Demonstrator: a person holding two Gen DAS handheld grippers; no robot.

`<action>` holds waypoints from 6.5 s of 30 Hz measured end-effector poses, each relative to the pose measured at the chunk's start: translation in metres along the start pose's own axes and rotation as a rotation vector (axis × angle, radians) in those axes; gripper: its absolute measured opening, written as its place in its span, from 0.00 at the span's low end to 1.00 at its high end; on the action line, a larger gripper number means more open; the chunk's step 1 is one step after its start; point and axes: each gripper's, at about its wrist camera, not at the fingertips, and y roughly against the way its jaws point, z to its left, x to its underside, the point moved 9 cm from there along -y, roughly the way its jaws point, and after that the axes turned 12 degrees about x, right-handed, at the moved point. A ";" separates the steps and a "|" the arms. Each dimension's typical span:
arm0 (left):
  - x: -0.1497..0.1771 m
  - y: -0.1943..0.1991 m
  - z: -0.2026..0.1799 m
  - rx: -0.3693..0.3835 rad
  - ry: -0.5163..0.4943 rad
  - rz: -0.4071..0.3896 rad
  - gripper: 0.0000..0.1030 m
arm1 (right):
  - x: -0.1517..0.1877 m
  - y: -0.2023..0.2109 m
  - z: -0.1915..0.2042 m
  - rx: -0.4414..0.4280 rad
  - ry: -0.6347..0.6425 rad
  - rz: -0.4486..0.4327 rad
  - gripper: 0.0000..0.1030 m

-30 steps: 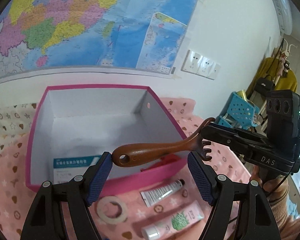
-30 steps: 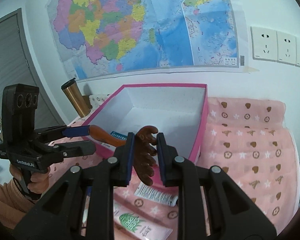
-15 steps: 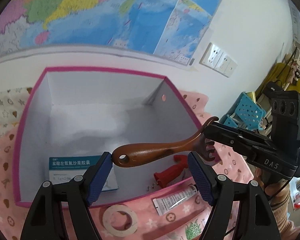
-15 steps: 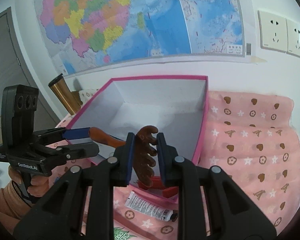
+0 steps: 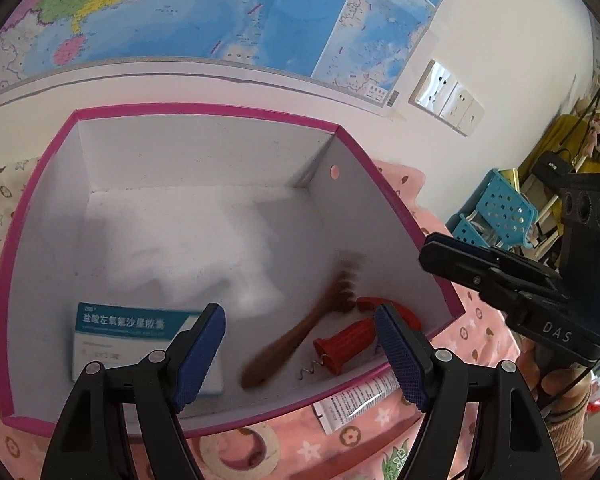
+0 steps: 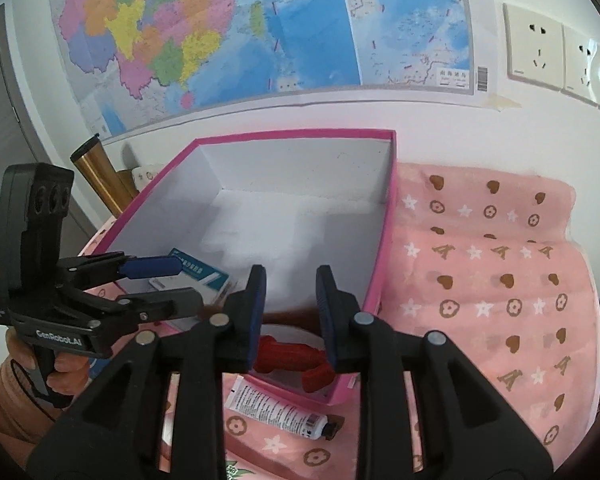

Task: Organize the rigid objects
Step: 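Carry the wooden comb into the magenta box and open the right gripper, then move the right gripper toward the white tube with black cap, then close the right gripper on the white tube's cap end and lift, then carry the white tube into the magenta box and open the right gripper, then move the right gripper toward the pink aloe-print tube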

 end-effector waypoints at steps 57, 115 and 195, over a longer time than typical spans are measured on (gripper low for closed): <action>0.103 -0.045 -0.039 0.029 -0.095 0.200 0.54 | 0.132 -0.019 -0.038 -0.093 -0.250 0.190 0.39; 0.067 0.000 -0.089 0.199 -0.136 0.089 0.53 | 0.032 0.074 0.036 -0.323 -0.179 -0.114 0.24; 0.088 0.050 -0.049 0.003 -0.124 -0.007 0.64 | 0.117 0.043 -0.021 -0.117 -0.223 0.106 0.43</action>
